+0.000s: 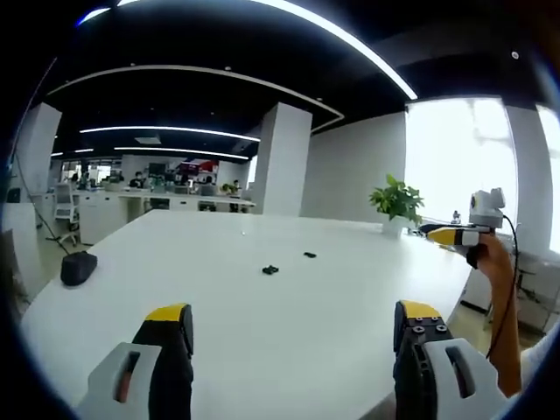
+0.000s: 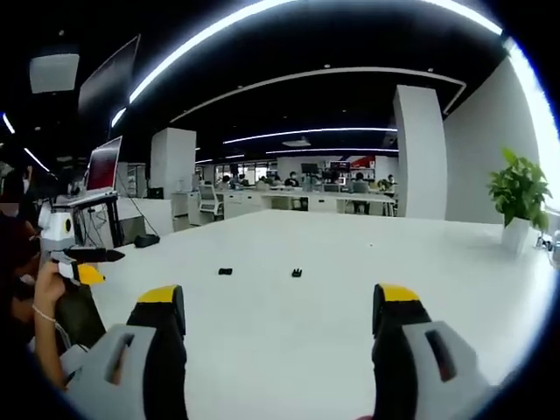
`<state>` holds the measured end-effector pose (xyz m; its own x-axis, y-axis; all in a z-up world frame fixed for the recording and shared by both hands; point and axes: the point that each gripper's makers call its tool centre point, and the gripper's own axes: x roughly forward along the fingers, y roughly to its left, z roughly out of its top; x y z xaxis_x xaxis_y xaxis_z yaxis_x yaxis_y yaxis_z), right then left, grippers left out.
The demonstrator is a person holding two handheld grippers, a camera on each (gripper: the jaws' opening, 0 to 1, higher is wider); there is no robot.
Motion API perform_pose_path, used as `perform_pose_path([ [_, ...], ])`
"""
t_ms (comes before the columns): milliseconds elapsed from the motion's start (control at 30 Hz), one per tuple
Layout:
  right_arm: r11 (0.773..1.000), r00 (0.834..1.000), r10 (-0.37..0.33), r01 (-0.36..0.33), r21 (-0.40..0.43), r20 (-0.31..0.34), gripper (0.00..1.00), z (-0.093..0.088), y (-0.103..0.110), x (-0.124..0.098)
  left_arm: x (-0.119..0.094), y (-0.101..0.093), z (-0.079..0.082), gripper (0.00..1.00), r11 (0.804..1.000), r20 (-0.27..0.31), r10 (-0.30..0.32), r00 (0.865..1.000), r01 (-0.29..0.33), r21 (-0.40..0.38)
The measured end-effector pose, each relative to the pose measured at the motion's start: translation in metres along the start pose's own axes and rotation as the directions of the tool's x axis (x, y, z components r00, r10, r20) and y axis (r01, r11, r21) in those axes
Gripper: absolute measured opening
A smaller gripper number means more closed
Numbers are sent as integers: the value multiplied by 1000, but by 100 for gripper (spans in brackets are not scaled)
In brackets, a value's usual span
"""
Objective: Snap the two parts of the plastic buckle together until the buckle closes and remains connected.
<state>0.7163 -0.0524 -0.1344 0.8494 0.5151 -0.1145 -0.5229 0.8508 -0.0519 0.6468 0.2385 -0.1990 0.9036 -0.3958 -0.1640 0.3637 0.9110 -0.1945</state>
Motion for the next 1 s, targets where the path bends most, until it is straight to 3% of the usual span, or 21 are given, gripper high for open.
perform_pose_path([
  [467,999,999,-23,24,-23,42,88,19,-11,23,3,-7,-1,97,1000,-6,-15,1000,15,13],
  [567,998,996,-38,42,-50,79,88,29,-14,26,5,-9,-2,97,1000,-11,-19,1000,19,16],
  [833,997,997,16,-11,-81,73,88,44,-9,42,6,-12,-4,97,999,-19,-26,999,26,22],
  [1000,996,997,15,-9,-89,70,88,47,-9,53,6,-11,-5,97,999,-20,-26,999,26,20],
])
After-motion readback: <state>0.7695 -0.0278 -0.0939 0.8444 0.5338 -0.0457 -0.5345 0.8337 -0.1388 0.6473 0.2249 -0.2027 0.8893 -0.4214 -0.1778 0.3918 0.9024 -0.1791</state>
